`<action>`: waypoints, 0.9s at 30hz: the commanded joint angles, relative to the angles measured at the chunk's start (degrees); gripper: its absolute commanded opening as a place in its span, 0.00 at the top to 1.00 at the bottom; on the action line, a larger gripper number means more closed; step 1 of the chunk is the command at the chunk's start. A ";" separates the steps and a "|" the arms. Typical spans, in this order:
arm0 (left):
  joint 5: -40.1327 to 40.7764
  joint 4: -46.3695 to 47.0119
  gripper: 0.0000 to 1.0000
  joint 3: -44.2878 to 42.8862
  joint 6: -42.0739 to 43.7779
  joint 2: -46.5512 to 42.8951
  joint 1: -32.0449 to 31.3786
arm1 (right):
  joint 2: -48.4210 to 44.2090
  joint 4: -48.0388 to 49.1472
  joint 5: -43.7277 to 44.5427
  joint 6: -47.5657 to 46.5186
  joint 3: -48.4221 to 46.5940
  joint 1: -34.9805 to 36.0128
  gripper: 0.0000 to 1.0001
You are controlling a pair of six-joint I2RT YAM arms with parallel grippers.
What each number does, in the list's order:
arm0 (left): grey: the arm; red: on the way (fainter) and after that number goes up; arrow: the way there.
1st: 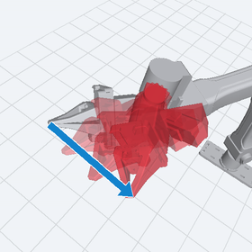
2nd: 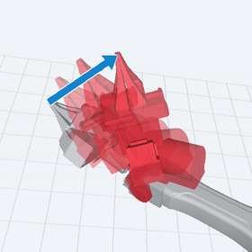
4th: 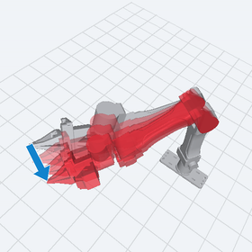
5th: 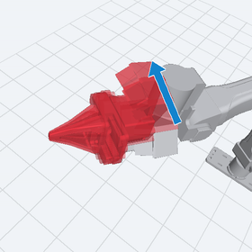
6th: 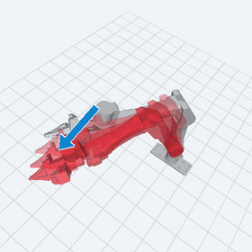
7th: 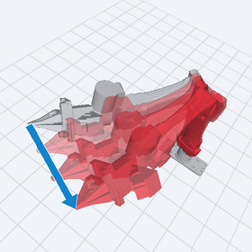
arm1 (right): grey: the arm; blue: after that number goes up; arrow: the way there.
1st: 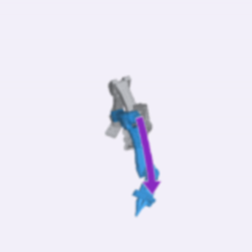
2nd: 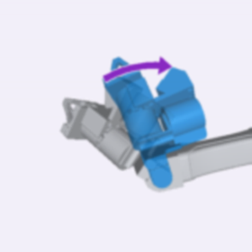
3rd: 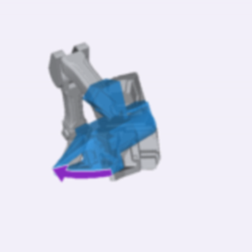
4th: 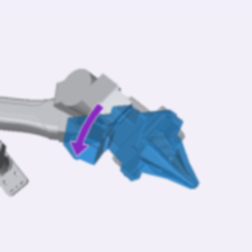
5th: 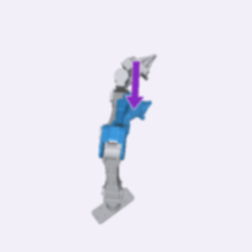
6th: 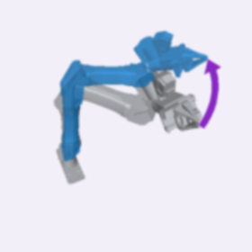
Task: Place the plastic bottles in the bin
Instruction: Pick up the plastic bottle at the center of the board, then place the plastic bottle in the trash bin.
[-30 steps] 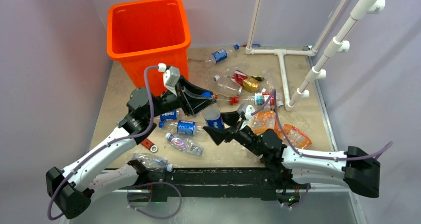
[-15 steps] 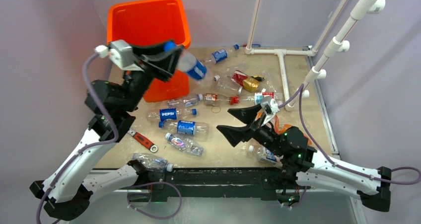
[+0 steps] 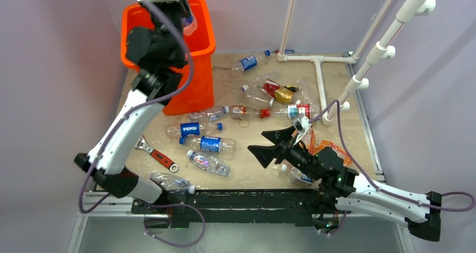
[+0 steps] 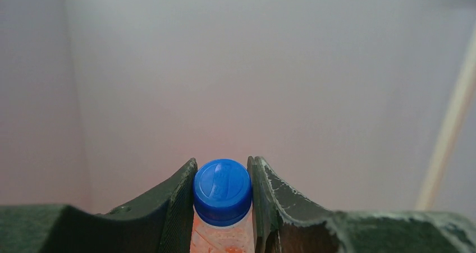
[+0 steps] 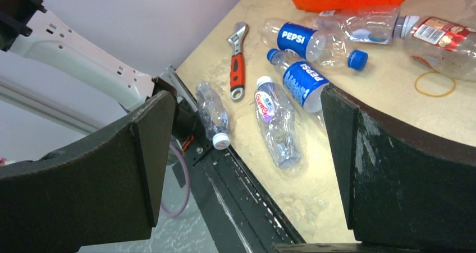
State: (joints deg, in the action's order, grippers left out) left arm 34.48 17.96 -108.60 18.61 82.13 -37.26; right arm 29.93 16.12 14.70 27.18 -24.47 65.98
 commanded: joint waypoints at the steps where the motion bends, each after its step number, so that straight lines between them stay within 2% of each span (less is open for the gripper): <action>1: 11.12 -1.90 1.00 -0.61 1.57 5.03 7.69 | -1.32 -1.61 3.44 1.47 -0.57 0.03 0.01; 5: 16.29 -2.08 1.00 3.47 -3.03 5.31 13.24 | -1.08 -6.62 2.53 -0.48 -2.84 0.03 0.01; 10: 19.21 2.52 1.00 10.34 1.38 4.30 13.35 | -1.63 -6.90 1.49 -1.16 -2.08 0.03 0.01; 17: 19.53 3.00 1.00 17.92 -0.40 2.10 13.35 | 0.06 -6.62 2.62 -0.72 -2.64 0.03 0.01; 18: 19.73 2.42 0.87 18.19 -0.88 2.07 13.35 | 0.29 -6.63 2.76 -0.95 -2.68 0.03 0.01; 20: 19.69 0.29 0.42 18.11 -2.35 1.59 13.35 | 0.94 -6.90 2.61 -1.90 -2.96 0.03 0.01; 22: 19.27 -3.80 0.14 15.70 -5.76 0.84 13.35 | 1.95 -8.15 2.53 -1.95 -3.76 0.03 0.01; 23: 18.48 -6.58 0.08 13.66 -7.31 0.76 13.30 | 2.44 -8.98 2.77 -1.95 -4.21 0.03 0.01; 27: 14.96 -16.16 0.03 4.13 -12.46 0.24 11.71 | 3.45 -10.81 3.89 -2.32 -5.46 0.03 0.01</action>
State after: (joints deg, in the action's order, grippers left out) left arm 52.51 9.13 -94.56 12.56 86.17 -24.14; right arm 32.73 6.96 16.47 26.30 -26.59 66.00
